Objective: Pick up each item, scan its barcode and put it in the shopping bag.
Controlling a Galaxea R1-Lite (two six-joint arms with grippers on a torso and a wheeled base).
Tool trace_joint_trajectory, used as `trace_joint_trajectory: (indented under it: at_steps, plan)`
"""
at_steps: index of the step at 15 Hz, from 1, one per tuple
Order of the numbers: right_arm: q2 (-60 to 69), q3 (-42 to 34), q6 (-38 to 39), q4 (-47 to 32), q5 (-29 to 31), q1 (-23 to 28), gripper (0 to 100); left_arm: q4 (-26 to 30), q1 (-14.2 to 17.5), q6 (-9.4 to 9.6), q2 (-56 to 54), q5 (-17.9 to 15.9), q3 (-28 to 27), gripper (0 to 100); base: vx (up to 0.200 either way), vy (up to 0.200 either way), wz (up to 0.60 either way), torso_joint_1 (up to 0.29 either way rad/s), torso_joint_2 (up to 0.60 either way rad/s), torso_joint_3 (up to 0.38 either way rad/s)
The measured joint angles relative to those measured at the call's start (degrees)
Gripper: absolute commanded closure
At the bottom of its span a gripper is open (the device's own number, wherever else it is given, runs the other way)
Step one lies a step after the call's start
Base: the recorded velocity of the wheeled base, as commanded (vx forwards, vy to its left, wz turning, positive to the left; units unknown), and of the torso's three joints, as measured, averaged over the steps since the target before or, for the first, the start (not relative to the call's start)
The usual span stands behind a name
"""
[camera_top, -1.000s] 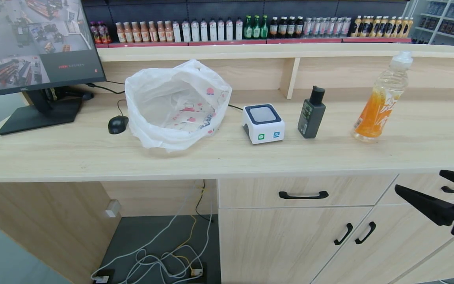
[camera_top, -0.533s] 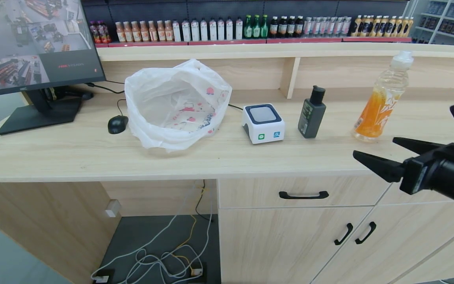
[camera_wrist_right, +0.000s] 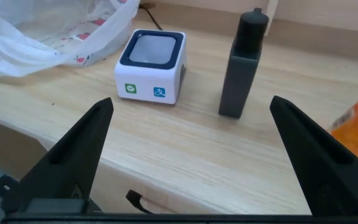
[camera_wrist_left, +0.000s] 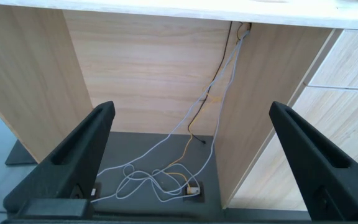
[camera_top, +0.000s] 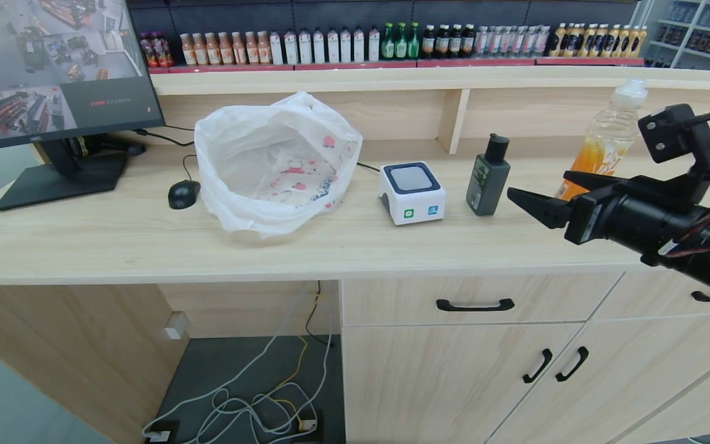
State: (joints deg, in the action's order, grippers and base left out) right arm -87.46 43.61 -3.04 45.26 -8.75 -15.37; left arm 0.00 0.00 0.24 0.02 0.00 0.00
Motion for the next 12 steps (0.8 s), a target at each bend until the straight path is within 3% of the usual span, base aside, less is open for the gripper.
trace_joint_trajectory:
  at_steps: [6,12]
  plan:
    - [-8.11,4.33,2.38,14.62,5.06,-1.49,0,0.0,0.0,0.02,0.0,0.0,0.0,0,0.0,0.0,0.0,0.0,0.0,0.0]
    - [-14.06,12.81,1.04,13.34,5.97,-1.55,0,0.0,0.0,0.02,0.0,0.0,0.0,0,0.0,0.0,0.0,0.0,0.0,0.0]
